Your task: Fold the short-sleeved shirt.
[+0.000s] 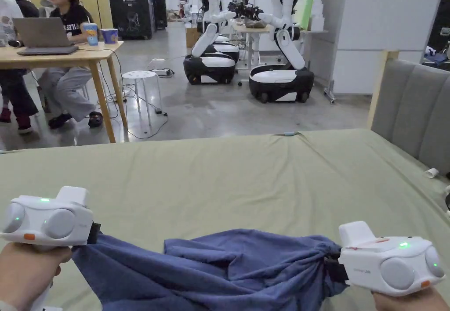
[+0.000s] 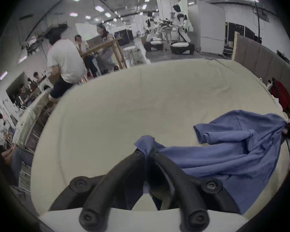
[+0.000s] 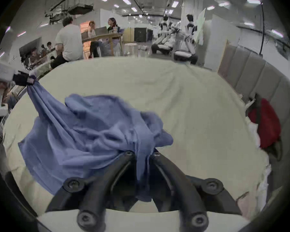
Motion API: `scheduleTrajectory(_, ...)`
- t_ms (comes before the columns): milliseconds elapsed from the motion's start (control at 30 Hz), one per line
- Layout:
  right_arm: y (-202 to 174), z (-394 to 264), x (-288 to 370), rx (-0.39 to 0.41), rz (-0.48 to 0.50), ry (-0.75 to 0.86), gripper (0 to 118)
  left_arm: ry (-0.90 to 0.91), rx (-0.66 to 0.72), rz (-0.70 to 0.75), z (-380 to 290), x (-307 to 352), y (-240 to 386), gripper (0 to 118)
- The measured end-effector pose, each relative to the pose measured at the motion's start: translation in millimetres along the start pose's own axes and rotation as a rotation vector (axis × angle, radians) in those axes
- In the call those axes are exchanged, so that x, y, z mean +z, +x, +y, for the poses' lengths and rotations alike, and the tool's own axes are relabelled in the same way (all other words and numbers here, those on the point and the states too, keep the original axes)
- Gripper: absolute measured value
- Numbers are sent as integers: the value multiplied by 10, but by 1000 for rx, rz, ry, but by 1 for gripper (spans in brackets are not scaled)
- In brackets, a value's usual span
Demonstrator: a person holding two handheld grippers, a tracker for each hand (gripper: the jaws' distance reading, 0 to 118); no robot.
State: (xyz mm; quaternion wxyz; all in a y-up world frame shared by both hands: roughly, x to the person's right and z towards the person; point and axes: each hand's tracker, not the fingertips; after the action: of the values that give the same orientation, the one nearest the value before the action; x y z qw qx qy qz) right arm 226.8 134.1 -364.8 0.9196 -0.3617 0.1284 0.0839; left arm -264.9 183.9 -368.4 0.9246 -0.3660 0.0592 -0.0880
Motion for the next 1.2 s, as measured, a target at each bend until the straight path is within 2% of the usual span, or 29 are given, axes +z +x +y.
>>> scheduleTrajectory(200, -257, 601, 803, 78, -79, 181, 11, 170, -44, 140, 122, 742, -319, 1)
scheduleTrajectory(400, -364, 1244, 1462, 35, -135, 381, 11, 316, 27, 225, 343, 1386, -781, 1)
scheduleTrajectory(567, -366, 1853, 1931, -9, -176, 507, 11, 404, 92, 239, 655, 1694, -1073, 1)
scheduleTrajectory(667, -405, 2174, 2070, 0, -198, 546, 11, 447, 114, 239, 887, 1783, -1147, 1)
scheduleTrajectory(867, -478, 2594, 2038, 11, -270, 600, 11, 508, 135, 265, 1347, 1723, -1266, 1)
scheduleTrajectory(967, -474, 2669, 1856, 3, -275, 596, 11, 495, 143, 259, 1452, 1563, -1300, 1)
scheduleTrajectory(1200, -434, 2217, 812, -17, -292, 492, 11, 369, 148, 227, 964, 729, -1060, 1)
